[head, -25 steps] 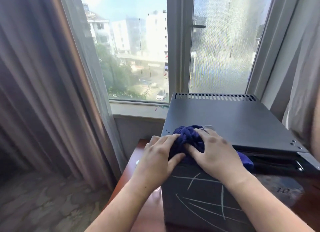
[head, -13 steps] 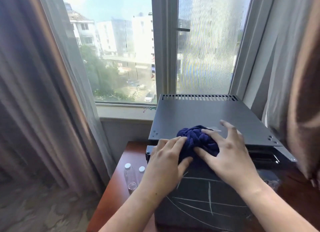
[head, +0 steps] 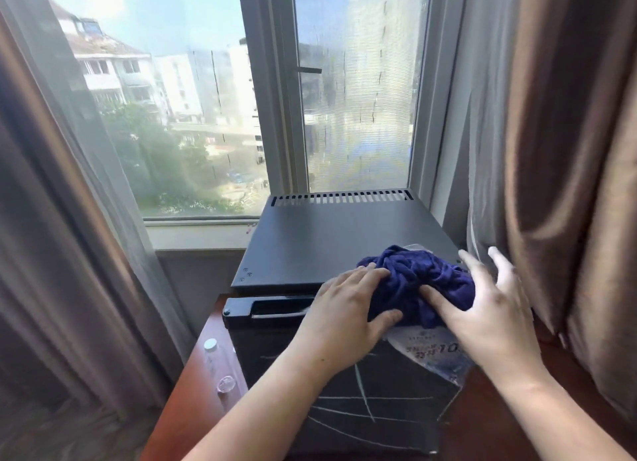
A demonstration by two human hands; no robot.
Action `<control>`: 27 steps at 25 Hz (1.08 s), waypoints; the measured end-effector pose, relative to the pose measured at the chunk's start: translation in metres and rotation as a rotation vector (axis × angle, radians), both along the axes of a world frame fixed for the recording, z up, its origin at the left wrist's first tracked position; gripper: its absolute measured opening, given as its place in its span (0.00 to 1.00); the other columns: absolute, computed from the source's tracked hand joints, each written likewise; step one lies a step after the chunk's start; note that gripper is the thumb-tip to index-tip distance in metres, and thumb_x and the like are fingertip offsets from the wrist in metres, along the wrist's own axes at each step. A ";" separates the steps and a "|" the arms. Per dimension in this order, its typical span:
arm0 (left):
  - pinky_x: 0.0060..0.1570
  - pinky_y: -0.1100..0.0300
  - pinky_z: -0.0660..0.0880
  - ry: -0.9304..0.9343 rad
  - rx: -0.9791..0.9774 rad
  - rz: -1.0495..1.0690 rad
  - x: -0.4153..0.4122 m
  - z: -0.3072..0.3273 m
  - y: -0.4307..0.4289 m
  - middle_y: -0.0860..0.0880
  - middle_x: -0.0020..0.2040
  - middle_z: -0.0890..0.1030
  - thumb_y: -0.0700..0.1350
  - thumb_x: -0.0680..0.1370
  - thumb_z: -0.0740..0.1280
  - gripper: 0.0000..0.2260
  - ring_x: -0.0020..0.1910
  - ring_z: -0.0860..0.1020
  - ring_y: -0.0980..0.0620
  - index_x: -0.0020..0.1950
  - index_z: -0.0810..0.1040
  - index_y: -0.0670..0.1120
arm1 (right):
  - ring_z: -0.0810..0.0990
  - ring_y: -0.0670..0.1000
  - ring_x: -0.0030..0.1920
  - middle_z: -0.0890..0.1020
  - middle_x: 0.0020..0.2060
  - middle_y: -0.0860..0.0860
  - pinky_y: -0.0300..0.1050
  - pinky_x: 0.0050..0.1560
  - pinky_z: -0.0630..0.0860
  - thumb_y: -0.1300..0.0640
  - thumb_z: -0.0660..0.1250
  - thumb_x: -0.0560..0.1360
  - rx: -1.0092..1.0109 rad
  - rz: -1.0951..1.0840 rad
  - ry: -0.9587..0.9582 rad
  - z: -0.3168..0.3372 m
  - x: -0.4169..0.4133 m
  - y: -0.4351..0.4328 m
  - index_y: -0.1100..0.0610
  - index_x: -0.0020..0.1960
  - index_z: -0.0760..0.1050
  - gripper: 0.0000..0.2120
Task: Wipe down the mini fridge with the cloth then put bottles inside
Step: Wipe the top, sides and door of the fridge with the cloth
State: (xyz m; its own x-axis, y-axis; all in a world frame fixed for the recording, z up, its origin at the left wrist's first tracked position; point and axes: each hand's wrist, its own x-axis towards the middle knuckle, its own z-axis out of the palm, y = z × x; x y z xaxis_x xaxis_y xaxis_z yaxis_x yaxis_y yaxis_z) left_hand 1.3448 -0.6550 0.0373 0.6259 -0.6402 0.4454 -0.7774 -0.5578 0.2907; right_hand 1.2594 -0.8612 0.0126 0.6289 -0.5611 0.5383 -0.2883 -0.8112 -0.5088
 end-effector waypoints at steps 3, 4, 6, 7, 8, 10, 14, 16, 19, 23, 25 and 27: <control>0.72 0.55 0.65 0.005 -0.011 -0.029 -0.013 -0.004 -0.028 0.54 0.73 0.72 0.58 0.79 0.65 0.27 0.73 0.68 0.52 0.76 0.64 0.53 | 0.65 0.58 0.78 0.68 0.77 0.60 0.55 0.78 0.64 0.25 0.62 0.66 0.198 0.086 -0.028 -0.007 -0.010 -0.014 0.51 0.75 0.72 0.46; 0.72 0.55 0.66 0.006 -0.013 -0.033 -0.016 -0.005 -0.034 0.54 0.73 0.73 0.56 0.79 0.65 0.26 0.72 0.69 0.52 0.75 0.64 0.53 | 0.66 0.56 0.78 0.70 0.76 0.59 0.52 0.77 0.64 0.26 0.62 0.67 0.228 0.111 -0.049 -0.008 -0.013 -0.017 0.51 0.74 0.72 0.44; 0.70 0.55 0.68 0.001 -0.020 -0.039 -0.022 -0.007 -0.042 0.54 0.70 0.74 0.55 0.78 0.66 0.25 0.70 0.70 0.52 0.74 0.64 0.53 | 0.67 0.55 0.78 0.73 0.74 0.58 0.50 0.76 0.64 0.28 0.62 0.69 0.244 0.140 -0.089 -0.010 -0.019 -0.019 0.51 0.72 0.74 0.39; 0.69 0.54 0.69 -0.008 -0.030 -0.038 -0.024 -0.008 -0.044 0.55 0.69 0.75 0.54 0.78 0.66 0.25 0.69 0.71 0.52 0.73 0.65 0.53 | 0.67 0.55 0.78 0.73 0.74 0.59 0.51 0.77 0.64 0.29 0.62 0.70 0.251 0.144 -0.099 -0.011 -0.021 -0.019 0.51 0.72 0.74 0.38; 0.68 0.55 0.69 -0.012 -0.041 -0.030 -0.027 -0.009 -0.045 0.56 0.68 0.76 0.54 0.78 0.67 0.25 0.68 0.72 0.52 0.73 0.65 0.53 | 0.65 0.55 0.79 0.71 0.75 0.59 0.53 0.78 0.63 0.30 0.62 0.71 0.272 0.145 -0.104 -0.014 -0.024 -0.018 0.50 0.72 0.73 0.37; 0.68 0.57 0.68 -0.005 -0.073 0.006 -0.035 -0.013 -0.044 0.58 0.67 0.76 0.53 0.76 0.69 0.25 0.67 0.72 0.54 0.72 0.66 0.55 | 0.64 0.58 0.79 0.69 0.75 0.61 0.55 0.78 0.62 0.32 0.63 0.73 0.337 0.120 -0.138 -0.021 -0.030 -0.011 0.48 0.74 0.72 0.35; 0.76 0.54 0.58 -0.017 -0.131 0.114 -0.061 -0.031 -0.040 0.61 0.73 0.71 0.59 0.74 0.66 0.27 0.74 0.66 0.59 0.72 0.67 0.58 | 0.73 0.60 0.59 0.70 0.56 0.56 0.55 0.69 0.68 0.45 0.76 0.72 0.264 0.004 -0.308 -0.038 -0.044 0.006 0.48 0.74 0.75 0.31; 0.79 0.53 0.49 -0.014 -0.140 0.150 -0.074 -0.043 -0.037 0.61 0.77 0.66 0.61 0.74 0.64 0.29 0.78 0.59 0.60 0.75 0.65 0.59 | 0.74 0.52 0.51 0.68 0.51 0.53 0.44 0.65 0.70 0.49 0.77 0.70 0.365 0.033 -0.352 -0.041 -0.051 0.011 0.46 0.74 0.73 0.33; 0.78 0.51 0.52 -0.017 -0.125 0.173 -0.087 -0.053 -0.033 0.60 0.79 0.62 0.59 0.75 0.64 0.30 0.80 0.56 0.58 0.77 0.64 0.57 | 0.78 0.40 0.48 0.73 0.50 0.53 0.36 0.60 0.71 0.50 0.76 0.71 0.564 0.089 -0.356 -0.039 -0.056 0.015 0.42 0.74 0.73 0.32; 0.75 0.55 0.56 -0.015 -0.084 0.138 -0.093 -0.058 -0.028 0.58 0.81 0.57 0.57 0.75 0.65 0.33 0.80 0.56 0.55 0.80 0.62 0.54 | 0.84 0.49 0.52 0.78 0.54 0.54 0.45 0.61 0.78 0.56 0.76 0.74 0.691 0.124 -0.391 -0.043 -0.057 0.025 0.45 0.72 0.76 0.28; 0.74 0.55 0.58 0.000 -0.092 0.120 -0.093 -0.061 -0.020 0.58 0.82 0.57 0.56 0.75 0.65 0.33 0.80 0.58 0.55 0.80 0.62 0.53 | 0.85 0.49 0.52 0.80 0.53 0.54 0.41 0.58 0.79 0.56 0.76 0.74 0.731 0.132 -0.396 -0.049 -0.056 0.034 0.46 0.69 0.79 0.24; 0.74 0.56 0.60 0.008 -0.117 0.119 -0.093 -0.066 -0.011 0.57 0.82 0.57 0.55 0.75 0.66 0.33 0.79 0.59 0.56 0.79 0.62 0.53 | 0.85 0.48 0.52 0.82 0.54 0.54 0.42 0.60 0.80 0.57 0.76 0.75 0.763 0.159 -0.392 -0.057 -0.054 0.046 0.48 0.65 0.82 0.20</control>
State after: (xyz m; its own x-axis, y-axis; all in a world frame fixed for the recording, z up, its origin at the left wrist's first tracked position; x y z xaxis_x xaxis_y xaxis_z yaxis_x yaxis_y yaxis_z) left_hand 1.2516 -0.6657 -0.0290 0.6982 -0.5051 0.5073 -0.7051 -0.6078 0.3652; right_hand 1.2055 -0.8156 -0.0445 0.5782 -0.7780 0.2457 0.1094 -0.2245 -0.9683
